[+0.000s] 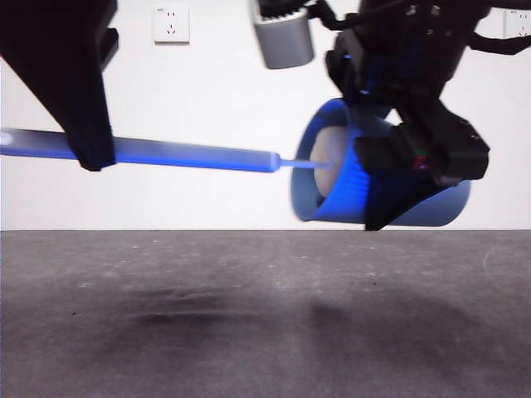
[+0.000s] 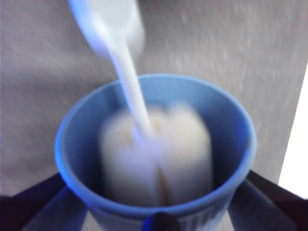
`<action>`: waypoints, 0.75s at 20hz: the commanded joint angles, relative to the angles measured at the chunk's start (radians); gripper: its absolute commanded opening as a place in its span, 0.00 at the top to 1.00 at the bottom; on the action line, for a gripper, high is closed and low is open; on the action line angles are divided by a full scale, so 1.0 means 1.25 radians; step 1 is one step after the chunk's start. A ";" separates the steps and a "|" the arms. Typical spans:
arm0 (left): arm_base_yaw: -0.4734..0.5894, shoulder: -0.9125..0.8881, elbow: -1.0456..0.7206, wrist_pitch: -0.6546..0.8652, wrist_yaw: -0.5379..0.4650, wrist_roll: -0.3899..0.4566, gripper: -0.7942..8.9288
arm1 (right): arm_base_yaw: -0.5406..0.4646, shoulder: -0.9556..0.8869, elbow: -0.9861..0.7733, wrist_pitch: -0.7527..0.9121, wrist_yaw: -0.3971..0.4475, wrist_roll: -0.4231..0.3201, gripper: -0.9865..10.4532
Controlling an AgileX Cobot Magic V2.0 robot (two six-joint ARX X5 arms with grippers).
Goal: Pick up the cup brush,pick up the cup,insert the brush into the cup,clean the cup,put the cup brush back,put the cup back to the fixed position on the table
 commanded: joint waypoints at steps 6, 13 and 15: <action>-0.024 0.009 -0.006 0.012 -0.019 -0.043 0.93 | 0.028 0.024 -0.002 -0.009 0.054 0.009 0.93; -0.008 -0.009 -0.006 -0.056 -0.060 -0.042 0.93 | -0.043 0.020 -0.002 -0.056 0.083 0.048 0.93; -0.008 -0.009 -0.006 -0.051 -0.060 -0.042 0.93 | -0.043 0.020 -0.002 -0.053 0.081 0.048 0.93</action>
